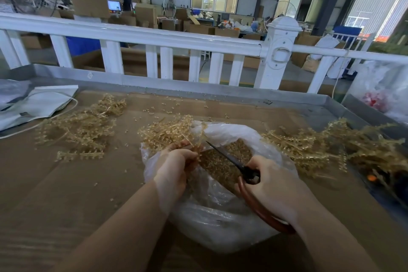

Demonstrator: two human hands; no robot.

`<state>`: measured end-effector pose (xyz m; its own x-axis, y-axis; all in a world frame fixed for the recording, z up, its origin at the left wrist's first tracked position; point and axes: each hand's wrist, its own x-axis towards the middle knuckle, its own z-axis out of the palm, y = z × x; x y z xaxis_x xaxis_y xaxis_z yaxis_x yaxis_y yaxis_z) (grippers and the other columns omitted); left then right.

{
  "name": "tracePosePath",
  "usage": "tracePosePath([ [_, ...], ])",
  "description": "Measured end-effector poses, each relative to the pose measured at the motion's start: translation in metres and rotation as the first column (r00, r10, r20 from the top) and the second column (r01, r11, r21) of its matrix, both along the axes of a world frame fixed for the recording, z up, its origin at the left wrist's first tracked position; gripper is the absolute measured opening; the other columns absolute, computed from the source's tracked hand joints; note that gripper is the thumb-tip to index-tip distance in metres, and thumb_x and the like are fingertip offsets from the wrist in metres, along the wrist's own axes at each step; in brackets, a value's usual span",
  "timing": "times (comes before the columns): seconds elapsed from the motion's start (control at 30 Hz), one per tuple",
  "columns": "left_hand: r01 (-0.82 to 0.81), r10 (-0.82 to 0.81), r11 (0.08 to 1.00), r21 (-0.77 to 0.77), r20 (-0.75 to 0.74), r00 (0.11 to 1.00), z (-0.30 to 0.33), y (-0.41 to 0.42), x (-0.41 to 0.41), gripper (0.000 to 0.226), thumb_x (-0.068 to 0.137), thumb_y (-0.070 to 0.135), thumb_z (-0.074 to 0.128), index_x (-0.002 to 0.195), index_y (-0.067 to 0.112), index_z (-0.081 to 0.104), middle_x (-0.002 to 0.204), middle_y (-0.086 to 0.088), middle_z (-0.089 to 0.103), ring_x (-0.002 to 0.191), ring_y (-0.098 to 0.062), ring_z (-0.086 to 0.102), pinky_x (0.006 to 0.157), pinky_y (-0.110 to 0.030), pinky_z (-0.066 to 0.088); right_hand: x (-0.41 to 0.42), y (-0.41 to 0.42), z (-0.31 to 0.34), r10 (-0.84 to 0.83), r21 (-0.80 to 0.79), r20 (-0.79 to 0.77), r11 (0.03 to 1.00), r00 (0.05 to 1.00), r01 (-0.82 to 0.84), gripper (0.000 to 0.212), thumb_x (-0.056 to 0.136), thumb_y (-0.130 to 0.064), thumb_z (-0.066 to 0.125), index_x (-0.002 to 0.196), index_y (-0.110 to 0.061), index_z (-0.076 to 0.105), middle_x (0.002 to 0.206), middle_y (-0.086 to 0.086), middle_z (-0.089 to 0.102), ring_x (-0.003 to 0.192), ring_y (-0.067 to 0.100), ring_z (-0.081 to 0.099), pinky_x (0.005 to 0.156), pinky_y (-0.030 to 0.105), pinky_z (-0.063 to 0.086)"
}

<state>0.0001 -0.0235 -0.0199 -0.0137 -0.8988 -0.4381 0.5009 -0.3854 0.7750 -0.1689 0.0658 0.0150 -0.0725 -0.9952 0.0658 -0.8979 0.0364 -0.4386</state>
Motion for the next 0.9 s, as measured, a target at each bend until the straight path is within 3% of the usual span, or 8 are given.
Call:
tracePosePath([
  [0.07,0.003,-0.003,1.0,-0.008,-0.005,1.0,-0.001,0.0,-0.001,0.044,0.081,-0.015,0.052,0.12,0.005,0.052,0.084,-0.016,0.065,0.067,-0.025,0.061,0.054,-0.031,0.052,-0.004,0.002,0.003,-0.034,0.028,-0.029,0.999,0.999,0.035,0.018,0.086,-0.05,0.054,0.095,-0.034,0.052,0.082,-0.013,0.063,0.077,0.006,0.062,0.07,0.028,0.051],
  [0.17,-0.003,0.001,1.0,-0.027,-0.039,0.999,-0.004,0.0,-0.001,0.047,0.081,-0.01,0.055,0.126,0.002,0.052,0.101,-0.018,0.067,0.077,-0.025,0.063,0.069,-0.034,0.054,-0.007,0.004,0.003,-0.082,0.015,-0.038,0.996,0.996,0.083,0.018,0.086,-0.048,0.053,0.097,-0.034,0.051,0.083,-0.013,0.062,0.078,0.008,0.061,0.075,0.032,0.052],
  [0.33,0.02,-0.021,0.986,-0.163,0.0,1.0,-0.008,0.003,-0.005,0.021,0.077,-0.006,0.069,0.093,0.006,0.061,0.082,-0.009,0.066,0.071,-0.019,0.062,0.064,-0.027,0.053,-0.003,0.002,0.001,-0.1,-0.117,0.133,0.986,0.986,0.116,0.014,0.089,-0.042,0.061,0.094,-0.031,0.052,0.077,-0.016,0.057,0.071,-0.001,0.056,0.06,0.02,0.044],
  [0.43,-0.009,0.021,0.979,-0.203,0.055,0.998,-0.01,0.005,-0.006,0.025,0.076,-0.01,0.068,0.084,0.012,0.059,0.079,-0.008,0.065,0.075,-0.022,0.062,0.07,-0.032,0.053,0.004,0.0,0.005,-0.035,-0.179,0.332,0.979,0.943,0.099,0.017,0.085,-0.045,0.067,0.092,-0.036,0.055,0.079,-0.015,0.062,0.076,0.003,0.061,0.071,0.025,0.05],
  [0.6,0.034,-0.002,0.96,-0.277,0.116,0.993,-0.01,0.009,-0.008,0.021,0.078,-0.008,0.067,0.089,0.009,0.062,0.09,-0.013,0.066,0.093,-0.031,0.061,0.094,-0.045,0.047,0.024,-0.004,0.011,0.111,-0.249,0.411,0.969,0.905,-0.006,0.019,0.079,-0.046,0.072,0.078,-0.04,0.054,0.069,-0.037,0.06,0.071,-0.027,0.051,0.056,-0.004,0.036],
  [0.67,0.055,-0.029,0.958,-0.283,0.095,0.995,-0.011,0.011,-0.006,0.012,0.081,0.0,0.067,0.088,0.008,0.063,0.089,-0.017,0.066,0.089,-0.031,0.061,0.089,-0.042,0.05,0.029,-0.008,0.006,0.115,-0.205,0.396,0.978,0.911,-0.034,0.02,0.079,-0.05,0.07,0.08,-0.037,0.055,0.071,-0.023,0.063,0.072,-0.017,0.057,0.058,0.003,0.041],
  [0.77,0.074,-0.062,0.959,-0.274,0.05,0.997,-0.012,0.011,-0.004,0.007,0.085,0.014,0.066,0.087,0.007,0.066,0.078,-0.014,0.069,0.07,-0.023,0.067,0.063,-0.029,0.056,0.03,-0.013,-0.007,0.069,-0.117,0.348,0.993,0.935,-0.03,0.024,0.08,-0.054,0.066,0.081,-0.033,0.053,0.075,-0.015,0.061,0.068,-0.007,0.058,0.056,0.01,0.039],
  [0.9,0.042,-0.052,0.972,-0.232,-0.039,0.998,-0.013,0.008,-0.004,0.007,0.086,0.011,0.063,0.083,0.006,0.066,0.073,-0.007,0.067,0.067,-0.018,0.063,0.069,-0.03,0.052,0.028,-0.011,-0.02,0.024,-0.097,0.337,0.995,0.941,0.01,0.026,0.081,-0.055,0.064,0.08,-0.031,0.052,0.073,-0.013,0.059,0.066,-0.005,0.056,0.052,0.011,0.037],
])
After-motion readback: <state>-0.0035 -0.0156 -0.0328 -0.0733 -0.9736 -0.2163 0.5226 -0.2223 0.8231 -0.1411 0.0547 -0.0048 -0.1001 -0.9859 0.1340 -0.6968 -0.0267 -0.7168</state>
